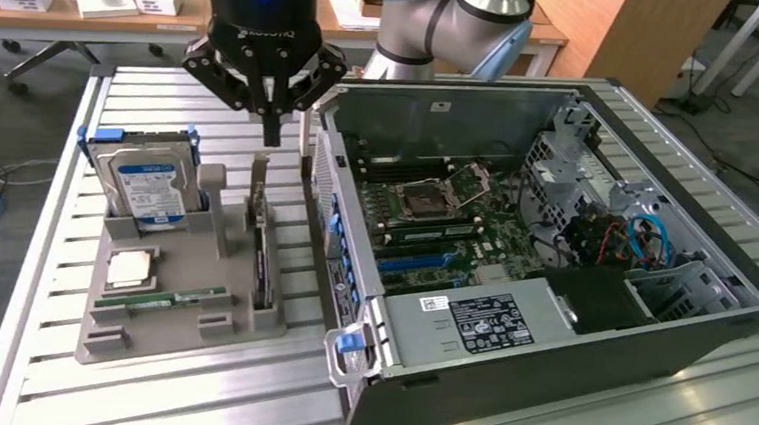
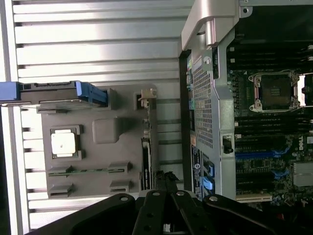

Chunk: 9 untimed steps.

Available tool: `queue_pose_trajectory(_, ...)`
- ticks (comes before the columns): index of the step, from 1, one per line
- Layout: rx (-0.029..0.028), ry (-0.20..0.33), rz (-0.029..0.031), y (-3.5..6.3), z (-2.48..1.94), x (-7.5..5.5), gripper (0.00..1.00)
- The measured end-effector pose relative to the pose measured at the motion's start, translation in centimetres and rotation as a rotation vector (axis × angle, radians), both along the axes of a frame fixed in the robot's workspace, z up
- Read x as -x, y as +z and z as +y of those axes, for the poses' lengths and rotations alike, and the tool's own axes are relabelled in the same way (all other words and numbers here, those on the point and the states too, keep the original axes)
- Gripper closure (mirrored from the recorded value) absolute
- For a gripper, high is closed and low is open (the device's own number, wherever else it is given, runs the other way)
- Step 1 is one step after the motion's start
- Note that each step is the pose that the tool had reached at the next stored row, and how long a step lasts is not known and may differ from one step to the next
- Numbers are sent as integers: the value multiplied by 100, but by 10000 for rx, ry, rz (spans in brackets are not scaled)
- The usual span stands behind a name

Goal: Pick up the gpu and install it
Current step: 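Reach for the gpu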

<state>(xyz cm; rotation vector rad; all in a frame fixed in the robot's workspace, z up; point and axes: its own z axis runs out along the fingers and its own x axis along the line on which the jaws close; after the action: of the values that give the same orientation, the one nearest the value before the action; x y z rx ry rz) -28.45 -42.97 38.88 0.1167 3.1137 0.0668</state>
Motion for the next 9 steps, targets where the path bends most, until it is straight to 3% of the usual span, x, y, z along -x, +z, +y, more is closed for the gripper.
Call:
queue_pose_trajectory(5, 1, 1, 0, 0, -79, 4, 89)
queue_pose_trajectory(9, 2, -2, 0, 0, -85, 13, 89)
